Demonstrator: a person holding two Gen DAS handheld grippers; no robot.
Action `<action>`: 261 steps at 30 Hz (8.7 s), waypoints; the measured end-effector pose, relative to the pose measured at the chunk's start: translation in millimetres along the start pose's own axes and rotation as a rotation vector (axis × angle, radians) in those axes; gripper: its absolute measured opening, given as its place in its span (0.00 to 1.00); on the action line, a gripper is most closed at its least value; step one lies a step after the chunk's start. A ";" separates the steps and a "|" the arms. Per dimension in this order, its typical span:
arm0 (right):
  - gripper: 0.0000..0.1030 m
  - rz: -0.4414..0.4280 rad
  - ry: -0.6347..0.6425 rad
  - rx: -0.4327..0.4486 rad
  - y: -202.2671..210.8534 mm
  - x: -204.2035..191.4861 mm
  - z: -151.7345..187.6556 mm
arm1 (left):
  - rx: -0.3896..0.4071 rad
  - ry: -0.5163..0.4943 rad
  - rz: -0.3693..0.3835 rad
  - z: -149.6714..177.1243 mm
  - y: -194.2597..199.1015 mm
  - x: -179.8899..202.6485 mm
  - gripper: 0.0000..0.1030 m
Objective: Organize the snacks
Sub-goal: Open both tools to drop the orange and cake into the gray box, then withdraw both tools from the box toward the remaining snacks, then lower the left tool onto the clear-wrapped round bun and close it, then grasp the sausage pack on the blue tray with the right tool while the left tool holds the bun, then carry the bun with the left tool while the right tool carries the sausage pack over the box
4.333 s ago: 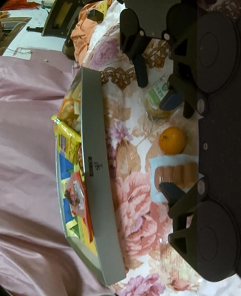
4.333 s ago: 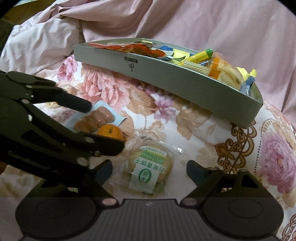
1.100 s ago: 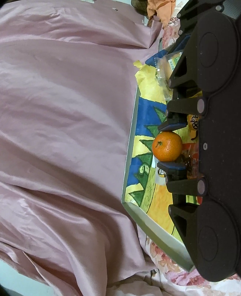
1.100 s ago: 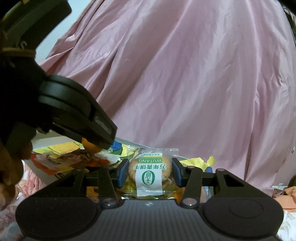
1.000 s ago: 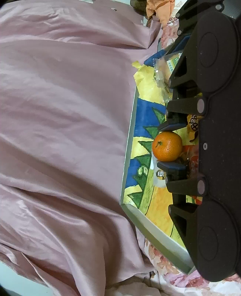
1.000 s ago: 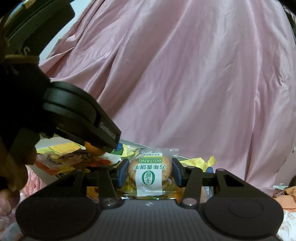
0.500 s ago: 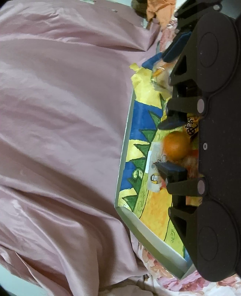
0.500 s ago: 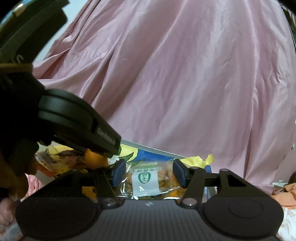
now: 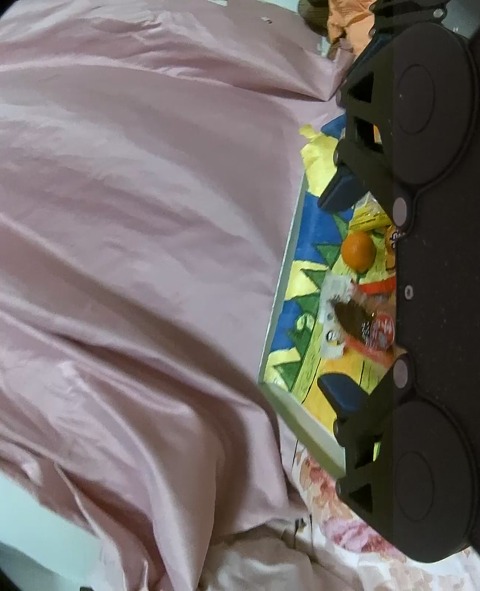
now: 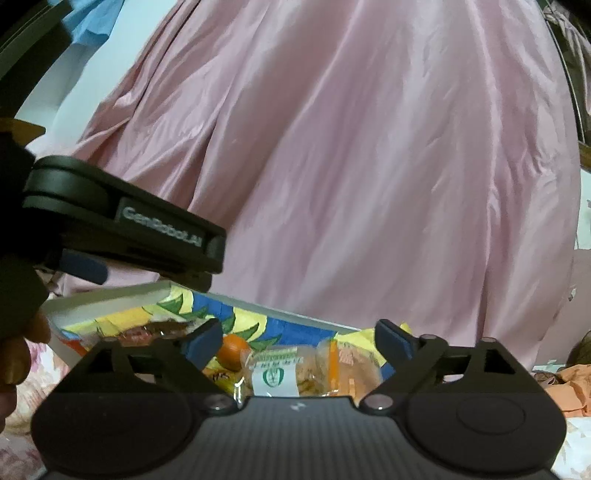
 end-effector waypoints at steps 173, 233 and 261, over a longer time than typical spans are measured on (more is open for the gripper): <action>0.57 -0.337 0.129 -0.454 65.3 -159.8 89.1 | -0.322 0.042 -0.262 146.9 110.5 -174.2 0.74; 0.11 -0.029 0.143 -0.024 73.6 -88.5 -2.3 | -0.029 -0.104 -0.205 -4.2 78.9 -54.9 0.74; 0.11 -0.016 -0.022 -0.080 -6.6 -45.7 5.8 | -0.128 -0.079 -0.233 5.0 -30.5 -40.9 0.74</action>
Point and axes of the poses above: each gripper's, at about its wrist camera, not at the fingertips, and y roughly against the way its jaws point, x to its right, z to its underside, the point moved 5 cm from there along -y, roughly the way its jaws point, and after that the axes turned 1 degree about -x, right-handed, at the moved point
